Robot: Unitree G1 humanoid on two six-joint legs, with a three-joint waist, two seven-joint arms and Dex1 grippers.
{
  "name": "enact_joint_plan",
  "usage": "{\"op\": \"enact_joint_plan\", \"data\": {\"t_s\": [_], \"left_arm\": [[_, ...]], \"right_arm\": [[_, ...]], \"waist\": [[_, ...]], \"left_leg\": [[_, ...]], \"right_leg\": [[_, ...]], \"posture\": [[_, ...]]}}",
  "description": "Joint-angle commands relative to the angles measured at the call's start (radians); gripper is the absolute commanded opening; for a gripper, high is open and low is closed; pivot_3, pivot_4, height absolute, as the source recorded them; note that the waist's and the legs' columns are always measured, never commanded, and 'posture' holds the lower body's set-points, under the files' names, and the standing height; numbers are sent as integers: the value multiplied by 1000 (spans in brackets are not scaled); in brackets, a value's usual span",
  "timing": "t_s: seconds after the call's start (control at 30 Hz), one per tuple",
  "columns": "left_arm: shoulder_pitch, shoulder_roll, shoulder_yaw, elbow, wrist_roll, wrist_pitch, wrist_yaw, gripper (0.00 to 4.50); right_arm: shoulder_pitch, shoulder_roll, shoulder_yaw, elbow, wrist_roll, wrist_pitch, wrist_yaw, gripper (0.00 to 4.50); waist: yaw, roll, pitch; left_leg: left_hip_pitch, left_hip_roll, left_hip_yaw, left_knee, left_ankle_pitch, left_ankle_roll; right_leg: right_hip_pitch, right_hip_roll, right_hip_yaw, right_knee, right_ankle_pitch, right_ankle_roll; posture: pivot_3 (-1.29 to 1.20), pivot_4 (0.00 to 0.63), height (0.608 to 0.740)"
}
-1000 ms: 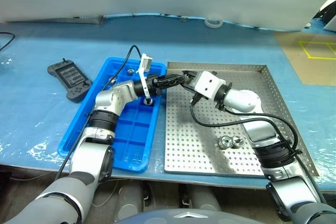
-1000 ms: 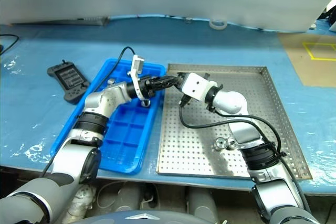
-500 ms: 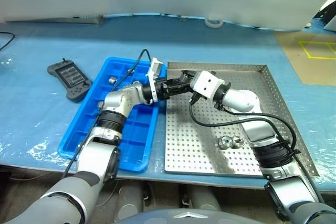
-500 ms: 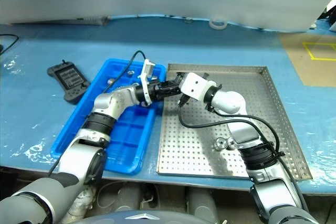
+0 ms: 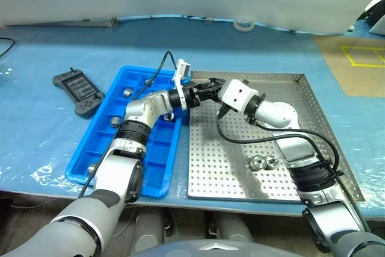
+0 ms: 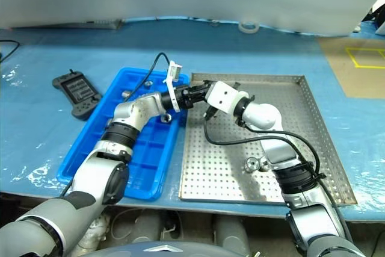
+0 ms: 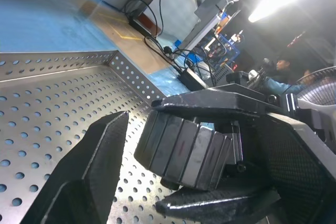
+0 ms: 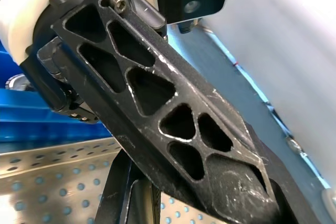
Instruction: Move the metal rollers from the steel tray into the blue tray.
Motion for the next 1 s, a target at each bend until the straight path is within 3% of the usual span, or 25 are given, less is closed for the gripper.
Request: {"op": "enact_joint_plan", "data": {"t_s": [0.03,0.37,0.5,0.87,0.9,1.0], "left_arm": [[-43,26,64,-16,-43,5,-3,3916],[-12,23,23,-25,-6,-13,-34,3952],[-12,17,24,-23,1,-20,-22,3132],[-1,13,19,-39,-11,3,-45,3093],[-4,15,21,-35,-12,4,-46,2899],[-5,19,25,-32,-10,4,-41,2884]], "right_arm": [[-8,3,1,-34,15,-23,5,1229],[-12,4,3,-29,12,-31,4,1221],[-11,4,2,-31,6,-27,-4,1221],[-12,6,6,-29,-6,-34,-26,1217],[-12,6,6,-28,-6,-33,-26,1217],[-11,7,7,-28,-7,-32,-27,1217]], "waist": [[0,0,0],[2,0,0],[1,0,0],[1,0,0],[1,0,0],[1,0,0]], "left_leg": [[0,0,0,0,0,0],[0,0,0,0,0,0],[0,0,0,0,0,0],[-1,0,0,0,0,0],[-1,0,0,0,0,0],[-1,0,0,0,0,0]], "right_leg": [[0,0,0,0,0,0],[0,0,0,0,0,0],[0,0,0,0,0,0],[0,0,0,-1,0,0],[0,0,0,-1,0,0],[0,0,0,-1,0,0]], "posture": [[-207,150,740],[-204,150,740],[-207,150,740],[-207,150,740],[-207,150,740],[-203,150,740]]}}
